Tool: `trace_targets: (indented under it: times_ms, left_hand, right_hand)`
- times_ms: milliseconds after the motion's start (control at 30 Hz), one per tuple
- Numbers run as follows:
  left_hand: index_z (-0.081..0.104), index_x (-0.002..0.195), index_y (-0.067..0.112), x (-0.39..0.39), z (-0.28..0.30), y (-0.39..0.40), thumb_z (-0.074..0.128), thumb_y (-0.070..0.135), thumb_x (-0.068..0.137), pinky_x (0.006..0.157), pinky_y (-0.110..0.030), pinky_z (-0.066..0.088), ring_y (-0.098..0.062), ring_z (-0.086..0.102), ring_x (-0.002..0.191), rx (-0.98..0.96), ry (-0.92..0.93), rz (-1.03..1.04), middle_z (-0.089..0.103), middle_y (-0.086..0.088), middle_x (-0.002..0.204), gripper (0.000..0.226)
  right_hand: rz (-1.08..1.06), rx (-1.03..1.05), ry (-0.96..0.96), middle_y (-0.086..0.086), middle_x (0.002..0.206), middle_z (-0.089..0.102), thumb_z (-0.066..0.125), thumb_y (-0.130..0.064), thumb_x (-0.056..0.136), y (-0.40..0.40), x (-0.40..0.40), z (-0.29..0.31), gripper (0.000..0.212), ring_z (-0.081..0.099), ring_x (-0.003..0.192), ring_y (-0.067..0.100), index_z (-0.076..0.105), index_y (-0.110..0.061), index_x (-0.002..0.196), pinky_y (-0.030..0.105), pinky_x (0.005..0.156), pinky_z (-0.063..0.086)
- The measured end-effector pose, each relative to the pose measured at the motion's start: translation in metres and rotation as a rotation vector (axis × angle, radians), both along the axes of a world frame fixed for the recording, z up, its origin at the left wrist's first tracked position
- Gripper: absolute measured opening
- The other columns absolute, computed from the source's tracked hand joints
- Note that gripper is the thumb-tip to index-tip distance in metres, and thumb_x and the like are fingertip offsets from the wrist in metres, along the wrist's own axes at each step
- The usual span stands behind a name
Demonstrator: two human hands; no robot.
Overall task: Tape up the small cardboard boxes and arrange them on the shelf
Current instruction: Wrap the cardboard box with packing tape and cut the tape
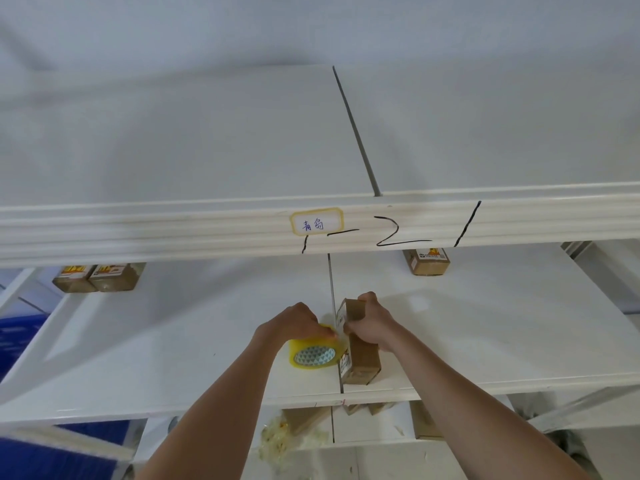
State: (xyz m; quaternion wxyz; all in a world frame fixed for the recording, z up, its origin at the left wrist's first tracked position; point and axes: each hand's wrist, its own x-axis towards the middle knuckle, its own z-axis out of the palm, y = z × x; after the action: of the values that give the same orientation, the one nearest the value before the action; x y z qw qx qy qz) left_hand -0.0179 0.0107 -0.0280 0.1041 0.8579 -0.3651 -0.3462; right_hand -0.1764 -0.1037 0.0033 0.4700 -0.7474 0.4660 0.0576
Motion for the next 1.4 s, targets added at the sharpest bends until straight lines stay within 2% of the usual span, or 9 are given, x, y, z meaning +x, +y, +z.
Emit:
trace_targets:
  times_ms: [100, 433, 567, 667, 867, 1033, 1133, 1300, 1400]
  left_hand:
    - [0.069, 0.086, 0.025, 0.004, 0.001, 0.001, 0.074, 0.077, 0.063, 0.067, -0.026, 0.053, -0.01, 0.064, 0.075, 0.01, -0.045, -0.008, 0.065, 0.008, 0.081, 0.057]
    - [0.065, 0.088, 0.028, 0.008, 0.023, -0.002, 0.072, 0.087, 0.052, 0.066, -0.025, 0.05, -0.008, 0.063, 0.075, 0.082, -0.035, -0.012, 0.065, 0.009, 0.084, 0.069]
    - [0.065, 0.083, 0.028, 0.004, 0.032, -0.005, 0.069, 0.088, 0.038, 0.083, -0.036, 0.059, -0.014, 0.068, 0.08, 0.083, -0.084, -0.031, 0.069, 0.006, 0.086, 0.076]
    - [0.069, 0.089, 0.025, -0.002, 0.037, -0.007, 0.066, 0.087, 0.029, 0.082, -0.038, 0.061, -0.015, 0.069, 0.077, 0.052, -0.122, -0.039, 0.07, 0.006, 0.084, 0.086]
    - [0.07, 0.084, 0.025, -0.011, 0.034, -0.007, 0.075, 0.078, 0.046, 0.077, -0.035, 0.061, -0.014, 0.07, 0.073, 0.006, -0.134, -0.041, 0.069, 0.008, 0.078, 0.065]
    - [0.073, 0.097, 0.019, -0.014, 0.034, -0.01, 0.081, 0.066, 0.063, 0.076, -0.031, 0.06, -0.016, 0.07, 0.076, 0.0, -0.212, -0.079, 0.071, 0.004, 0.086, 0.058]
    - [0.073, 0.095, 0.019, -0.015, 0.035, -0.009, 0.081, 0.066, 0.059, 0.074, -0.032, 0.06, -0.018, 0.07, 0.076, 0.025, -0.225, -0.084, 0.07, 0.003, 0.084, 0.059]
    - [0.072, 0.085, 0.02, -0.011, 0.032, 0.001, 0.074, 0.079, 0.047, 0.079, -0.038, 0.062, -0.018, 0.071, 0.075, 0.024, -0.125, -0.069, 0.071, 0.004, 0.08, 0.07]
    - [0.075, 0.093, 0.018, -0.002, 0.029, 0.009, 0.074, 0.075, 0.067, 0.07, -0.027, 0.057, -0.012, 0.07, 0.077, -0.002, -0.038, -0.059, 0.072, 0.004, 0.085, 0.062]
  right_hand:
    - [0.001, 0.001, -0.019, 0.005, 0.12, 0.052, 0.077, -0.024, 0.084, -0.001, 0.001, 0.003, 0.075, 0.057, 0.103, 0.026, 0.03, -0.026, 0.143, 0.036, 0.077, 0.054]
    - [-0.029, 0.084, -0.132, 0.004, 0.126, 0.053, 0.076, -0.021, 0.085, -0.007, 0.0, 0.012, 0.067, 0.061, 0.108, 0.028, 0.034, -0.034, 0.135, 0.047, 0.087, 0.06]
    - [-0.039, 0.064, -0.168, 0.003, 0.126, 0.053, 0.074, -0.022, 0.088, -0.004, 0.0, 0.009, 0.061, 0.06, 0.11, 0.027, 0.035, -0.035, 0.133, 0.047, 0.091, 0.058]
    - [-0.041, 0.062, -0.191, 0.003, 0.128, 0.053, 0.073, -0.026, 0.089, -0.002, 0.0, 0.007, 0.061, 0.058, 0.112, 0.026, 0.035, -0.035, 0.136, 0.044, 0.093, 0.056]
    - [-0.09, 0.081, -0.221, 0.0, 0.127, 0.053, 0.072, -0.029, 0.088, -0.002, -0.003, 0.001, 0.063, 0.058, 0.107, 0.021, 0.036, -0.038, 0.139, 0.036, 0.084, 0.054]
    - [-0.108, 0.112, -0.204, -0.002, 0.13, 0.053, 0.079, -0.038, 0.079, 0.009, 0.001, 0.0, 0.082, 0.059, 0.114, 0.026, 0.028, -0.041, 0.143, 0.048, 0.099, 0.053]
    - [-0.112, 0.122, -0.189, -0.002, 0.129, 0.052, 0.086, -0.031, 0.067, 0.015, 0.001, -0.002, 0.097, 0.058, 0.115, 0.026, 0.026, -0.04, 0.143, 0.048, 0.098, 0.054]
    - [-0.138, 0.133, -0.189, 0.0, 0.128, 0.055, 0.086, -0.022, 0.068, 0.015, 0.0, -0.007, 0.091, 0.062, 0.109, 0.026, 0.034, -0.037, 0.141, 0.048, 0.093, 0.057]
    - [-0.152, 0.134, -0.194, 0.003, 0.127, 0.056, 0.087, -0.017, 0.068, 0.01, -0.001, -0.004, 0.088, 0.064, 0.107, 0.027, 0.038, -0.037, 0.138, 0.045, 0.089, 0.059]
